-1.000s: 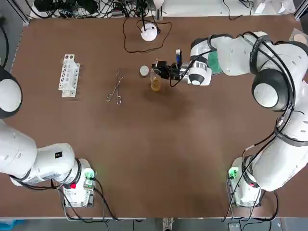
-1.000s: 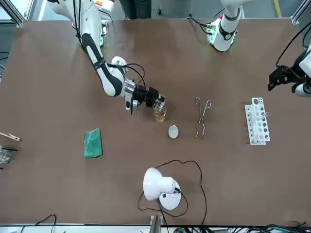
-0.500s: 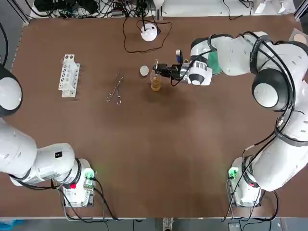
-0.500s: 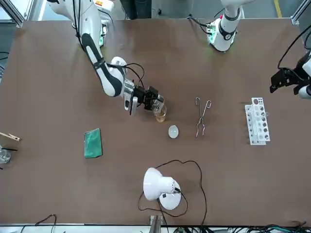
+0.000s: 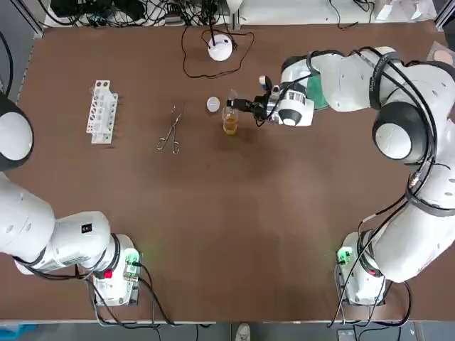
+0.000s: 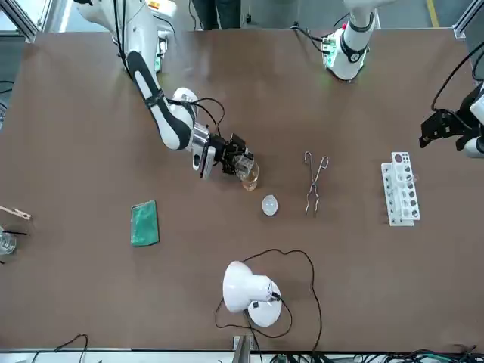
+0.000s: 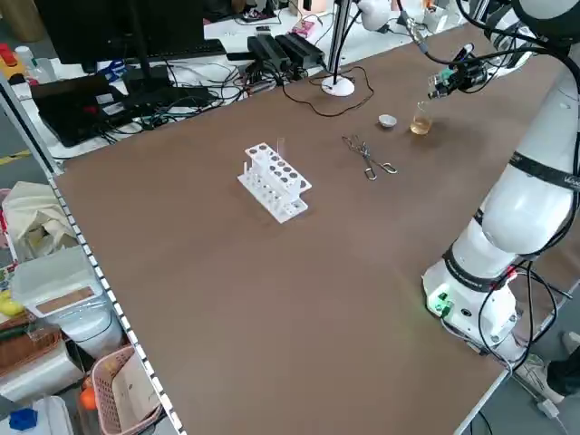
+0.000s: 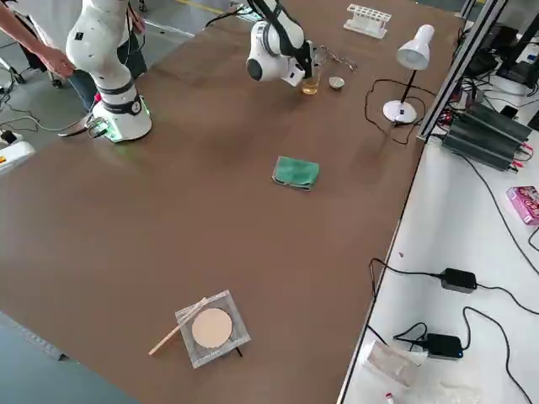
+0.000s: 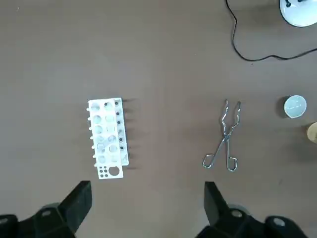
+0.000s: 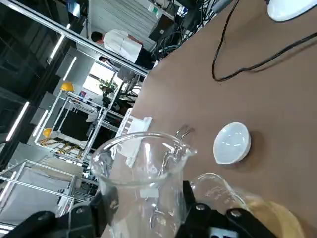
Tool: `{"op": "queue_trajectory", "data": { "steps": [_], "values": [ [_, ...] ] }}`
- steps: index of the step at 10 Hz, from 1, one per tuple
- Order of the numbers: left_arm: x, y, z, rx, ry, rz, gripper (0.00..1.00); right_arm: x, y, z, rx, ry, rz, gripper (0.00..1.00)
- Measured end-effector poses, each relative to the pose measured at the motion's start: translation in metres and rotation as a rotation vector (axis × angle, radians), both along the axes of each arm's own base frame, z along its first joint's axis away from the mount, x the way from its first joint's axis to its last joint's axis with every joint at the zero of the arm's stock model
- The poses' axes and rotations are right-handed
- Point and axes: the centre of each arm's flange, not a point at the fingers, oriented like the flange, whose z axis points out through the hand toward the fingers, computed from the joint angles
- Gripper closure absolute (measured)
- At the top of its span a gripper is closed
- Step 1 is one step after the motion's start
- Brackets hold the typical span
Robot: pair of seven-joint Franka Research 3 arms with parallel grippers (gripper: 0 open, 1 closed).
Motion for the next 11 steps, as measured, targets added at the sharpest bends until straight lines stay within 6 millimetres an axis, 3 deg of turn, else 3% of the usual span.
{"op": "queue_trajectory", "data": {
  "steps": [7, 9, 11],
  "values": [
    [0.0, -0.001, 0.002, 0.0, -0.005, -0.001, 0.0, 0.012, -0.008, 0.049, -0.046, -0.202, 0.007, 0.41],
    [0.0, -0.001, 0.002, 0.0, -0.008, -0.002, 0.0, 0.021, -0.029, 0.051, -0.09, -0.285, 0.014, 0.41],
    [0.0, -0.001, 0.003, -0.001, -0.011, -0.002, 0.0, 0.031, -0.062, 0.05, -0.149, -0.366, 0.045, 0.41]
  ]
}}
